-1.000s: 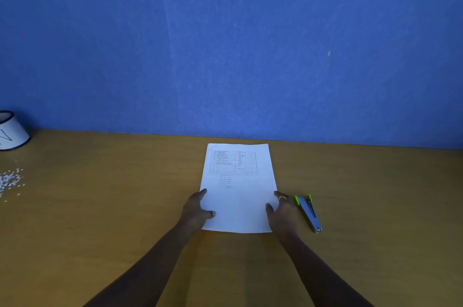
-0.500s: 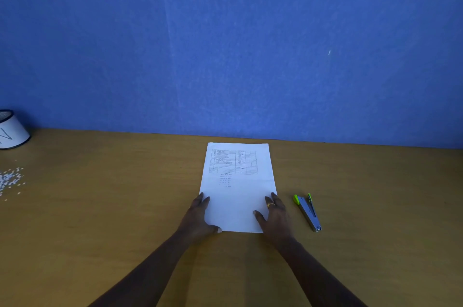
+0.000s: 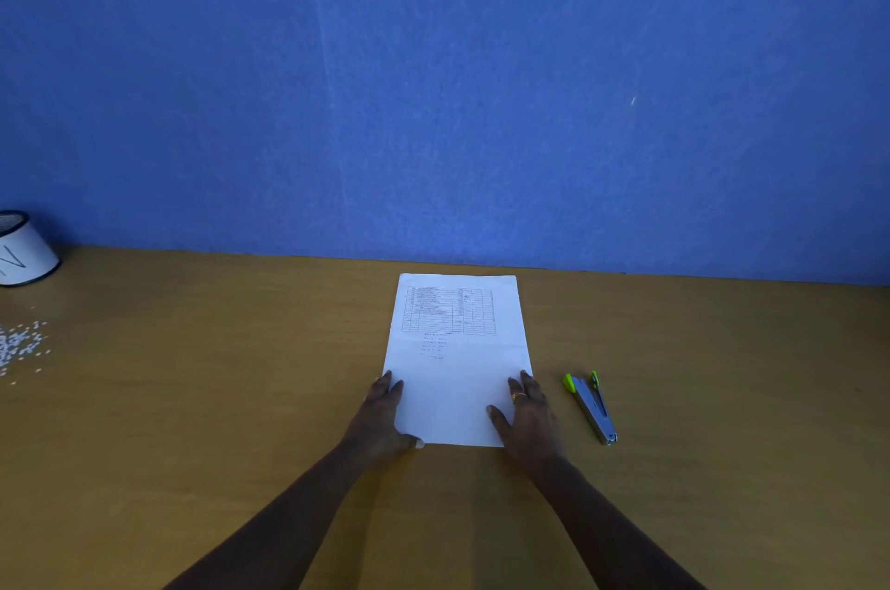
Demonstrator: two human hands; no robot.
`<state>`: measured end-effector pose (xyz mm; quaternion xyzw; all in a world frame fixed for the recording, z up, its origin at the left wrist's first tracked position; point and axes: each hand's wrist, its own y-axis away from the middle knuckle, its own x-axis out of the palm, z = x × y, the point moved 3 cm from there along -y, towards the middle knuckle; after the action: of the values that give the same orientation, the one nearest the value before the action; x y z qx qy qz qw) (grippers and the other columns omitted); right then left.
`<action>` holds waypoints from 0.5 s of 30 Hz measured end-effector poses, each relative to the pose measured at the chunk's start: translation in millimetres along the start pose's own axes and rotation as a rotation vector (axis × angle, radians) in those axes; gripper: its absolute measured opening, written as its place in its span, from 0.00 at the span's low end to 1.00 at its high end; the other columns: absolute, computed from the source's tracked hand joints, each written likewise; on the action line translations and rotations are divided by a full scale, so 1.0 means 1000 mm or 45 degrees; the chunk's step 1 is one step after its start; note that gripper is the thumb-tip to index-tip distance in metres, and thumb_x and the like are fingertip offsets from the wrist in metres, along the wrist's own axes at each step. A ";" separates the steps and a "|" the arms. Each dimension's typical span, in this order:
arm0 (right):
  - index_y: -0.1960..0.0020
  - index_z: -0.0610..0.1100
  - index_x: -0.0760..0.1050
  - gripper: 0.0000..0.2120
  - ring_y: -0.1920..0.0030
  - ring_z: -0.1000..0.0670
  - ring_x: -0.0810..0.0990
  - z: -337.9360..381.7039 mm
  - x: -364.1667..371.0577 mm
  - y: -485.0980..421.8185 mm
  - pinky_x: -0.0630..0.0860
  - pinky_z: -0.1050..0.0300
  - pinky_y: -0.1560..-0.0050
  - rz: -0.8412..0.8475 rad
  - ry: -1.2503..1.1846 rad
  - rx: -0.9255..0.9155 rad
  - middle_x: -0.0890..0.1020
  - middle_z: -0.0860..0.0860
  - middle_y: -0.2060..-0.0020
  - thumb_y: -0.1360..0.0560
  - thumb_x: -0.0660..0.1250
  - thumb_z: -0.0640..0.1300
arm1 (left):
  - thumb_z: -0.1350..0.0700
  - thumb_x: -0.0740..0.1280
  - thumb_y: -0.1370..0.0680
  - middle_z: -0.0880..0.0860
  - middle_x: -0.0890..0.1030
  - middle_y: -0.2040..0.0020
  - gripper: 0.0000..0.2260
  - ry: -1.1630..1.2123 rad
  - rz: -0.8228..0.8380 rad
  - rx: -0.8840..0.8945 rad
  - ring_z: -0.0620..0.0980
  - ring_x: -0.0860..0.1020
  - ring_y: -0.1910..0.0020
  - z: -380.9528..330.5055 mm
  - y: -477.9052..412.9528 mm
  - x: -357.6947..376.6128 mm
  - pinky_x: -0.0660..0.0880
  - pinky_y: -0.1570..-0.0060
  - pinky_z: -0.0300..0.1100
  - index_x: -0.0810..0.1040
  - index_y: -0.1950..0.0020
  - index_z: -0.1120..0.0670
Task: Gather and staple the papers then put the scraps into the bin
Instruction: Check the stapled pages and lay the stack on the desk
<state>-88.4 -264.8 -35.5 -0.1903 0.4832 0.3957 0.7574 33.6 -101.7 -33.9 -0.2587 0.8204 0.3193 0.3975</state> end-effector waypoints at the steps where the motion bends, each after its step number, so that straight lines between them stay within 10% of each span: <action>1: 0.25 0.40 0.56 0.27 0.24 0.49 0.52 -0.001 0.001 0.000 0.55 0.58 0.27 -0.009 0.018 0.000 0.54 0.47 0.24 0.20 0.56 0.50 | 0.48 0.69 0.27 0.53 0.42 0.23 0.42 0.004 0.001 0.002 0.52 0.46 0.24 0.000 0.000 0.000 0.52 0.27 0.45 0.46 0.24 0.57; 8: 0.50 0.39 0.82 0.17 0.38 0.39 0.77 -0.020 -0.021 0.000 0.72 0.37 0.41 -0.409 0.319 0.071 0.81 0.40 0.44 0.34 0.60 0.31 | 0.48 0.69 0.27 0.53 0.42 0.23 0.41 0.024 0.003 0.003 0.52 0.44 0.24 0.000 -0.001 -0.001 0.50 0.27 0.45 0.46 0.24 0.57; 15: 0.27 0.41 0.59 0.25 0.26 0.42 0.60 -0.044 -0.031 0.004 0.63 0.49 0.30 -0.364 0.154 0.376 0.59 0.45 0.25 0.24 0.55 0.34 | 0.48 0.69 0.27 0.52 0.42 0.23 0.41 0.008 0.002 -0.001 0.52 0.45 0.24 -0.001 -0.002 0.000 0.50 0.27 0.45 0.46 0.24 0.56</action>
<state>-123.5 -304.3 -28.2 -0.1674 0.5485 0.1970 0.7952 34.5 -103.8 -33.7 -0.2594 0.8217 0.3191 0.3945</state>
